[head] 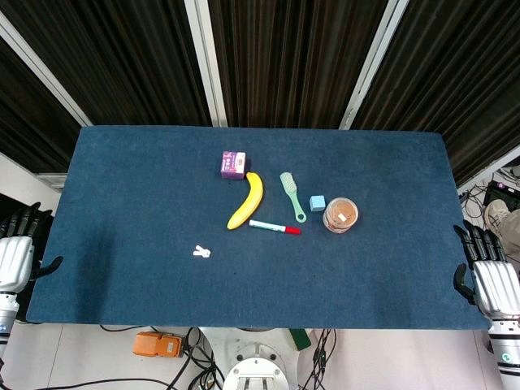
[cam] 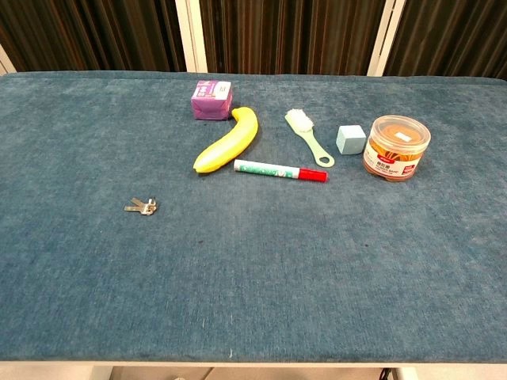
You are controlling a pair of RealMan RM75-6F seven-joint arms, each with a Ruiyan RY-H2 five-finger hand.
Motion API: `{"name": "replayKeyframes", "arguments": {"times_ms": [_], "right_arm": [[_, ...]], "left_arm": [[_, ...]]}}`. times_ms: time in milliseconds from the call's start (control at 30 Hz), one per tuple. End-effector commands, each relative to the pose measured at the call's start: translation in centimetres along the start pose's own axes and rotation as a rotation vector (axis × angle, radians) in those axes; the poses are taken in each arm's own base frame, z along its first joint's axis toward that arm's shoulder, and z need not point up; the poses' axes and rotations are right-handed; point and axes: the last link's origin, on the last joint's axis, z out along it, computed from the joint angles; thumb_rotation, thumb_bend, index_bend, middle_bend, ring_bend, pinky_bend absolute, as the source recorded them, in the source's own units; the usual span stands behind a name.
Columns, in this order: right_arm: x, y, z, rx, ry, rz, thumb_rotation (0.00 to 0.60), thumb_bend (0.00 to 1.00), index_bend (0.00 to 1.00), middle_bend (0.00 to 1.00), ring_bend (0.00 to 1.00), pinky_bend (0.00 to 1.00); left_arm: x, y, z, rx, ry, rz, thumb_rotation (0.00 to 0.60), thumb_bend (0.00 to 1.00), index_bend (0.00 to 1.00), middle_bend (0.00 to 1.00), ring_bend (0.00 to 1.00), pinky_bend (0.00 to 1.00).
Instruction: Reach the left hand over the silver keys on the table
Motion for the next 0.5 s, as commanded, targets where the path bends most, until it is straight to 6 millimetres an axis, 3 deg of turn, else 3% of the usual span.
{"name": "replayKeyframes", "arguments": {"times_ms": [33,367,500], "right_arm": [[0.0,0.0,0.0,-0.001,-0.001,0.000,0.600,0.96,0.05,0.02,0.02,0.02],[0.0,0.0,-0.1,-0.004,-0.008,0.002,0.600,0.96,0.05,0.02,0.02,0.02],[-0.1,0.0,0.0,-0.009,-0.011,0.002,0.600,0.96,0.04,0.02,0.02,0.02]], "left_arm": [[0.0,0.0,0.0,0.001,-0.001,0.000,0.600,0.16,0.13,0.01,0.00,0.11],[-0.2,0.3,-0.1,-0.013,-0.006,-0.005,0.600,0.16,0.13,0.01,0.00,0.11],[-0.5,1.4,0.1,-0.066,-0.029,-0.025,0.600,0.16,0.13,0.01,0.00,0.11]]}}
